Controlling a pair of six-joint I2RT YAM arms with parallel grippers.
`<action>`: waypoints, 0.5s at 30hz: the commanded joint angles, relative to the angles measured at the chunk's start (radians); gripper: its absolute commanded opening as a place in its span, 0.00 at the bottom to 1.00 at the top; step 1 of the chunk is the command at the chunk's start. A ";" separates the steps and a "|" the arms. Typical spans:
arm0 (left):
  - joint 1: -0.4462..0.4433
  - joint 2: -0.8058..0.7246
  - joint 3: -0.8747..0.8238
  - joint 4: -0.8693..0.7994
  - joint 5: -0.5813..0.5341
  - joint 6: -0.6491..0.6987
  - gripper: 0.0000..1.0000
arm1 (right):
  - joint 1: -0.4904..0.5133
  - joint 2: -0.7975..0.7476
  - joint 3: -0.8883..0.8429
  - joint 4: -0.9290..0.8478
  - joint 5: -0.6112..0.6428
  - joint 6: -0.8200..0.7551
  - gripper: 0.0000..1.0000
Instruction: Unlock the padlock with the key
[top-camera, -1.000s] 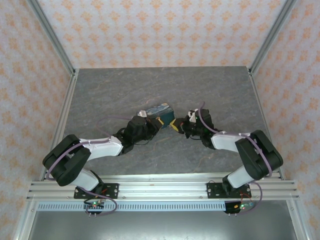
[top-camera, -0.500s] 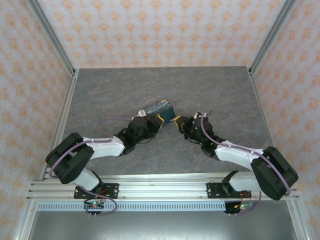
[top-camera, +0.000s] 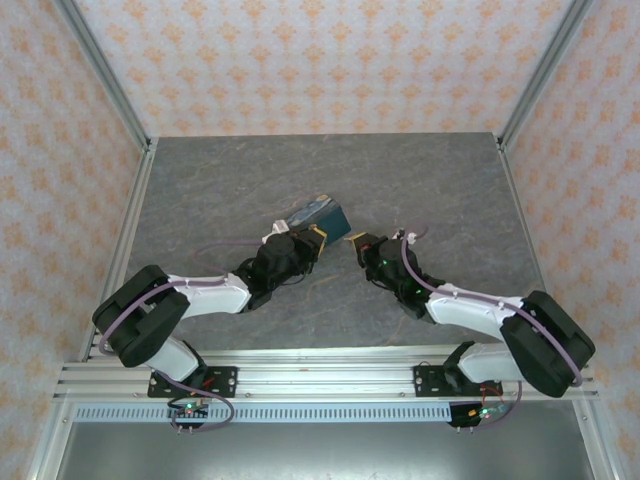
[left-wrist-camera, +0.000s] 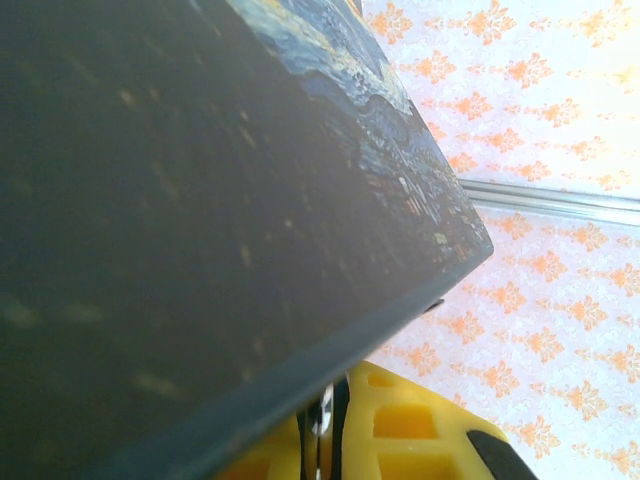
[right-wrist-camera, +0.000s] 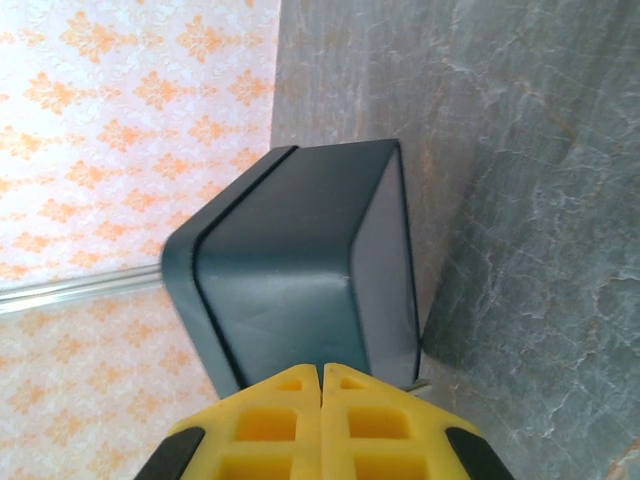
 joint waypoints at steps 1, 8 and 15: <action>-0.012 0.006 0.011 0.062 -0.054 -0.027 0.00 | 0.015 0.032 0.029 0.028 0.037 0.029 0.00; -0.018 0.011 0.017 0.057 -0.069 -0.036 0.00 | 0.029 0.068 0.056 0.052 0.037 0.031 0.00; -0.024 0.020 0.019 0.058 -0.071 -0.041 0.00 | 0.030 0.088 0.087 0.049 0.030 0.022 0.00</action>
